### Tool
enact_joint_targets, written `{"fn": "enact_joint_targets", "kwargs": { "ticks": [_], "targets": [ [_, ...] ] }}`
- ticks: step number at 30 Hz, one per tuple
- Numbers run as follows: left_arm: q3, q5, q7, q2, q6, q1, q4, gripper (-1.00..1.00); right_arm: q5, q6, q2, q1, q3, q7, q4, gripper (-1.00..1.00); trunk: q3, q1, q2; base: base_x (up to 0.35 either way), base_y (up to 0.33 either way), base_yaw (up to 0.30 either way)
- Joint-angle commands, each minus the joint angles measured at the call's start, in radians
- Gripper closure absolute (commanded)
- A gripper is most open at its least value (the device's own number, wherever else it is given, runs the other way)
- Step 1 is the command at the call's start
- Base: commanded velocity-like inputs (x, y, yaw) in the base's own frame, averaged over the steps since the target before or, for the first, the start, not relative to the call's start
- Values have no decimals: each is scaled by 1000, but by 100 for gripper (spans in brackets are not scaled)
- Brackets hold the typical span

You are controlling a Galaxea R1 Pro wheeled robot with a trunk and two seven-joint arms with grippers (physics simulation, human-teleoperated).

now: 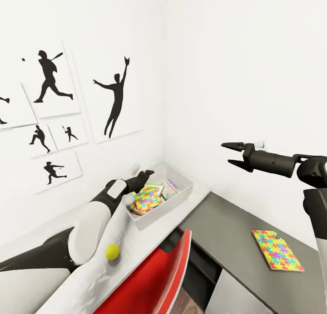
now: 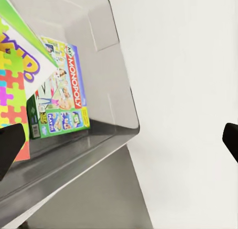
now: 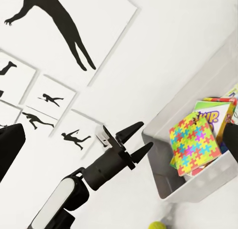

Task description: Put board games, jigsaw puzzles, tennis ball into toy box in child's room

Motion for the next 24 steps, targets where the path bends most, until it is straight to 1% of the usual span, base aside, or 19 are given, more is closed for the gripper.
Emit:
{"fn": "enact_joint_targets", "kwargs": {
  "ticks": [1, 5, 10, 17, 24],
  "targets": [
    [7, 1, -1, -1, 7, -1, -1, -100, -9, 3, 0, -1, -1, -11, 0, -100, -1, 1, -2, -2, 141, -170],
    [8, 2, -15, -1, 10, 0, -3, -100, -9, 3, 0, -1, 0, -11, 0, -100, 5, 1, -2, -1, 61, -166],
    [4, -1, -100, -1, 48, 0, -3, -100, -9, 3, 0, -1, 0, -11, 1, -100, 7, 1, -2, 0, 13, -58],
    [5, -2, -122, -1, 77, 1, -3, -100, -9, 3, 0, -1, 0, -11, 1, -100, 7, 1, -2, 0, 2, -8],
    [6, -4, -125, 1, 139, 1, -4, -100, -9, 3, 0, 0, 1, -11, 1, -100, 7, 1, -2, 0, 0, -1]
  ]
}}
